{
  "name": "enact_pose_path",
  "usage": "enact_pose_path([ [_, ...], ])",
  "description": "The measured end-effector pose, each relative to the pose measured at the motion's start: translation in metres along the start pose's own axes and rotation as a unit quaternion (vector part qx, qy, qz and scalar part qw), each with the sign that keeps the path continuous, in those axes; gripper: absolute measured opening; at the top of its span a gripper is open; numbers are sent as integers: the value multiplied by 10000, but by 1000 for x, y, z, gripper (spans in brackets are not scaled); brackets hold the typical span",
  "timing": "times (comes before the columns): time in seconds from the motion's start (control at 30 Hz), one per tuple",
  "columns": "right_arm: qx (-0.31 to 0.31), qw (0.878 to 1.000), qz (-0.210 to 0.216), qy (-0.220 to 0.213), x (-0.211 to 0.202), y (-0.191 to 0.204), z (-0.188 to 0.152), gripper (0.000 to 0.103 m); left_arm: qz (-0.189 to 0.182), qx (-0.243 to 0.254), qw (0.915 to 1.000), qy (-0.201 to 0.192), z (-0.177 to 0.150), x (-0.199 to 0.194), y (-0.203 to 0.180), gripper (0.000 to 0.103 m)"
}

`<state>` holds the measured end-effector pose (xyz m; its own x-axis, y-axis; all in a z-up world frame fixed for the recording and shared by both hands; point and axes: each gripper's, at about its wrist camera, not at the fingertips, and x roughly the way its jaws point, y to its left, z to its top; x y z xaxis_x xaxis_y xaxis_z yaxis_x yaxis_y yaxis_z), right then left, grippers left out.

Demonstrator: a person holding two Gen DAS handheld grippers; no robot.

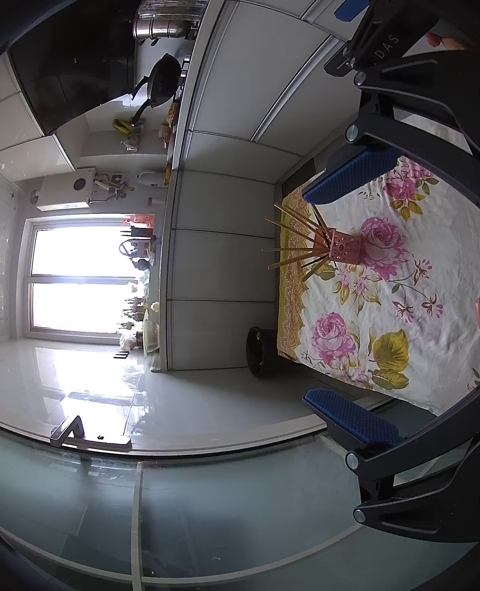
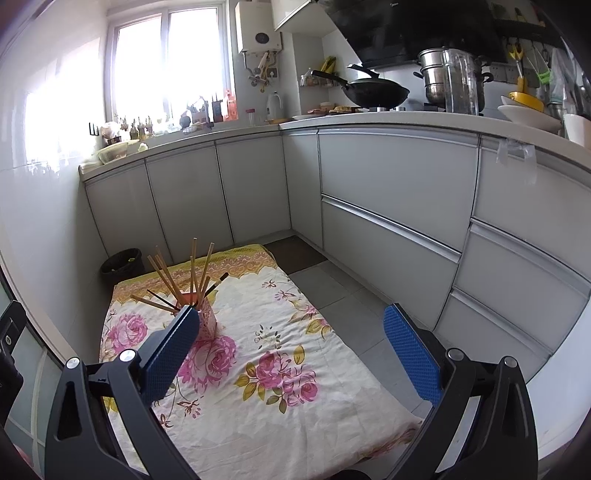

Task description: Organize utensils

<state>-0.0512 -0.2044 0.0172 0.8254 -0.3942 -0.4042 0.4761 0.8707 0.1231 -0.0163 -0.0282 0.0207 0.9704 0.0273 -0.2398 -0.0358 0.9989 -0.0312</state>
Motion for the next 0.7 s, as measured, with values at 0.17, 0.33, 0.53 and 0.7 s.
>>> enact_pose_path([
  [0.17,3,10000,8,2,-1,0,-1,97,-12,43,10000,-11,-1,1,-2,96],
  [0.33,33,10000,20,42,0,-2,-1,97,97,123,9997,-182,-2,-2,-3,96],
  [0.53,62,10000,31,58,1,-5,0,97,-325,-405,9978,-401,3,-10,12,54],
  [0.7,122,9999,34,21,0,-9,1,97,-9,-540,9975,-454,8,-12,21,96],
])
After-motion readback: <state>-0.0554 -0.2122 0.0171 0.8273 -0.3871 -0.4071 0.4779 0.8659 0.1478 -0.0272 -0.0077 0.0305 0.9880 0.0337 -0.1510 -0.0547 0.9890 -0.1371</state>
